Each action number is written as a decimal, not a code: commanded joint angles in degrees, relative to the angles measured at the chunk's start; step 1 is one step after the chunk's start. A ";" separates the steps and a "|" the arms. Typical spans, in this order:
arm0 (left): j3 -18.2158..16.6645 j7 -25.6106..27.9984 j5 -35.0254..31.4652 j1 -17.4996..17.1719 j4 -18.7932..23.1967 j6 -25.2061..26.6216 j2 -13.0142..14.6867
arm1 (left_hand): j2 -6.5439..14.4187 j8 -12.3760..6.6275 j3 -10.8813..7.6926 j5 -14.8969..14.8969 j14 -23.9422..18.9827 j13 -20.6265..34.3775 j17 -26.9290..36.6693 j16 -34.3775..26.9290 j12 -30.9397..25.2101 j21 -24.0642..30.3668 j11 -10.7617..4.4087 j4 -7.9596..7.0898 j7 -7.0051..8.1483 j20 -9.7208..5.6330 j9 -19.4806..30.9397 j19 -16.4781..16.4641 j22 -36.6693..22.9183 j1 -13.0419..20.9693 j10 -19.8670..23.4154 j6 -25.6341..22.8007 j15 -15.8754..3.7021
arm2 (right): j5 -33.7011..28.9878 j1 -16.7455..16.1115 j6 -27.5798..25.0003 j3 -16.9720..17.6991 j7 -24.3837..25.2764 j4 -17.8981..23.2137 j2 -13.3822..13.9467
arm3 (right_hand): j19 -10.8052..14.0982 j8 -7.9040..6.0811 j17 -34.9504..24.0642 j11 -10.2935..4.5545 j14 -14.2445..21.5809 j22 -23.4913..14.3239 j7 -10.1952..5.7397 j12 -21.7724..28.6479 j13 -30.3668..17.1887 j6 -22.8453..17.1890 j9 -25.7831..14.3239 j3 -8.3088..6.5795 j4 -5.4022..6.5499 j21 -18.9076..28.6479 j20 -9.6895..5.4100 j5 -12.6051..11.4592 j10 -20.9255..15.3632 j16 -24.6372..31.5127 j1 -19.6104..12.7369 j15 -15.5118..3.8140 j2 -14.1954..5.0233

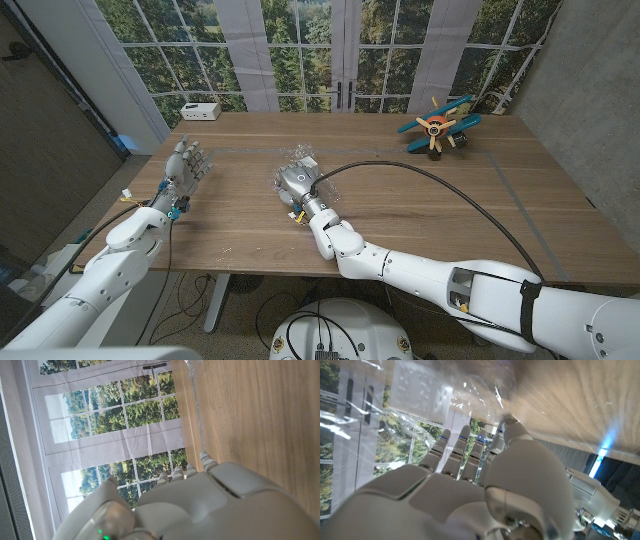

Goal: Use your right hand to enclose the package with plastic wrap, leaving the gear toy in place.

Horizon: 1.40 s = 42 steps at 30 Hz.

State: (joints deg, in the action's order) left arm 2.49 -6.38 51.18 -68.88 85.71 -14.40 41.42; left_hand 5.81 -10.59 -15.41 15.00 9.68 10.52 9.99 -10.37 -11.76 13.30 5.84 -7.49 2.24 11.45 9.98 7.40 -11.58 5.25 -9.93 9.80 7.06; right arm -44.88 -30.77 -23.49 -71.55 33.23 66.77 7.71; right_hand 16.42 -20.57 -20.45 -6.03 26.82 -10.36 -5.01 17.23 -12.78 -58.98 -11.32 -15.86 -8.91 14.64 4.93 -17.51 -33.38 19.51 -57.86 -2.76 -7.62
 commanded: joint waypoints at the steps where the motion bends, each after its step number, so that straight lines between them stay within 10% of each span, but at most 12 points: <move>1: 0.10 -0.15 0.03 -0.04 0.08 -0.08 0.03 | 0.44 -0.08 -0.04 -0.18 4.59 0.23 0.17 -0.14 0.01 -0.10 0.26 0.21 0.53 0.27 0.23 0.13 -0.22 0.43 -4.56 3.37 0.15 | 3.19 -1.38 7.74 2.85 15.19 -2.95 -0.74 | 0.73 -0.25 -0.08 0.02 0.89 -0.20 0.01 0.33 0.04 -0.65 -0.08 -0.30 0.50 0.39 -0.04 0.30 -0.83 0.20 0.24 -7.39 -0.28; 21: 1.53 -1.54 -0.06 2.19 -1.32 0.54 -0.14 | 0.58 -0.09 -0.17 -0.26 4.58 0.24 0.16 -0.15 0.03 -0.10 0.44 0.29 0.53 0.31 0.23 0.14 -0.22 0.58 -4.59 3.35 0.37 | 3.78 -0.41 8.44 3.29 30.31 -10.54 -4.50 | 0.24 -0.29 0.63 -0.50 0.59 -0.19 -0.59 -1.31 0.02 -2.01 0.12 -0.82 0.63 -0.23 -0.11 1.07 1.77 -1.03 0.62 -7.66 0.45; 42: 2.68 -2.35 -0.20 3.97 -2.59 1.06 -0.06 | 0.78 -0.09 -0.34 -0.37 4.42 0.24 0.16 -0.20 0.04 -0.08 0.42 0.34 0.54 0.38 0.23 0.12 -0.22 0.71 -4.60 3.36 0.49 | 9.95 0.39 3.67 6.64 23.05 -8.48 -5.43 | 0.70 0.39 0.72 -0.21 1.37 -0.21 -0.28 -1.30 -0.08 -0.97 0.13 -1.35 0.95 -0.29 0.23 1.41 0.92 -1.15 0.95 -7.13 0.12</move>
State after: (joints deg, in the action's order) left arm 4.52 -8.14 51.06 -65.92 83.88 -13.55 41.34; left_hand 6.04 -10.59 -15.41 15.00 9.68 10.52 9.99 -10.38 -11.76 13.30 5.84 -7.49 2.24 11.45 9.98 7.40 -11.58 5.48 -9.93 9.80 7.06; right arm -37.46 -31.38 -17.88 -65.86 58.71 59.58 3.29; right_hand 16.69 -20.31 -19.66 -6.32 27.64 -10.38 -5.43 16.10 -12.79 -59.95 -11.18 -16.70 -8.07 14.40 4.82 -16.23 -32.05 18.41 -57.37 -2.97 -7.16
